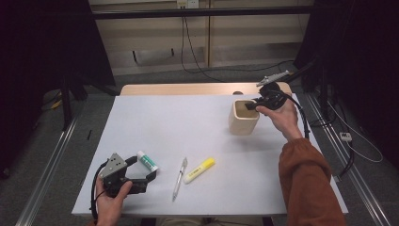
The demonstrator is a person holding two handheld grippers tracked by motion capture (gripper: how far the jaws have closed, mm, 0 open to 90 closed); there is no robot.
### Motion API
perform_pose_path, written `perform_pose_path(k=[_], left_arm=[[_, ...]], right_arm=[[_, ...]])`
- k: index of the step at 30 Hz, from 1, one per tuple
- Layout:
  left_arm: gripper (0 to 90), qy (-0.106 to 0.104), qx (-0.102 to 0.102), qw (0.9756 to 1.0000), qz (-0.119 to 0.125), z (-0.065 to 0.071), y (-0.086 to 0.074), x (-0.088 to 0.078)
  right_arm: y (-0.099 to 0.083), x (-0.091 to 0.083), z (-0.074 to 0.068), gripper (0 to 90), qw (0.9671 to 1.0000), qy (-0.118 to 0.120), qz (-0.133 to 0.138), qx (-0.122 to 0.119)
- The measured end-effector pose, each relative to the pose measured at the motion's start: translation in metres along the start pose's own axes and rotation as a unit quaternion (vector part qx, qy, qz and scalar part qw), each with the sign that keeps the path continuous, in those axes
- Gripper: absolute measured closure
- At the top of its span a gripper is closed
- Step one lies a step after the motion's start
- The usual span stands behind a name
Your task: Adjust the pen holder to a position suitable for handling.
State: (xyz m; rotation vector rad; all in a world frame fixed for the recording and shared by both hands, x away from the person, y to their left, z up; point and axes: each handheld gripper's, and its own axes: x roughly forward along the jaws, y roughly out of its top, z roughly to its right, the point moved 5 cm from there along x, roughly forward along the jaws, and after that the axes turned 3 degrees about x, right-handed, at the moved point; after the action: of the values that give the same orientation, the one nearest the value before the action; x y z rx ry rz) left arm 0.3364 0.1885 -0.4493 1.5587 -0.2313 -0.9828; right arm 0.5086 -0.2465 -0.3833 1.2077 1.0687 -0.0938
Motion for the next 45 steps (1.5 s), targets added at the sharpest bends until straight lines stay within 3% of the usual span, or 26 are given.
perform_pose_path(k=[8,25,36,45], left_arm=[[7.6,-0.002,0.002,1.0,-0.001,0.0,0.0,0.0],[7.4,-0.001,-0.001,1.0,-0.001,-0.001,0.0,-0.001],[7.5,-0.001,-0.002,1.0,-0.002,-0.001,-0.001,-0.001],[7.4,-0.002,-0.002,1.0,-0.002,-0.001,-0.001,-0.001]], right_arm=[[0.013,0.017,-0.027,72.6,0.9996,0.024,0.003,-0.011],[0.041,0.053,-0.067,72.6,0.9991,0.039,0.002,-0.017],[0.04,0.079,-0.086,72.6,0.9986,0.043,-0.027,-0.014],[0.034,0.089,-0.098,72.5,0.9977,0.047,-0.047,-0.015]])
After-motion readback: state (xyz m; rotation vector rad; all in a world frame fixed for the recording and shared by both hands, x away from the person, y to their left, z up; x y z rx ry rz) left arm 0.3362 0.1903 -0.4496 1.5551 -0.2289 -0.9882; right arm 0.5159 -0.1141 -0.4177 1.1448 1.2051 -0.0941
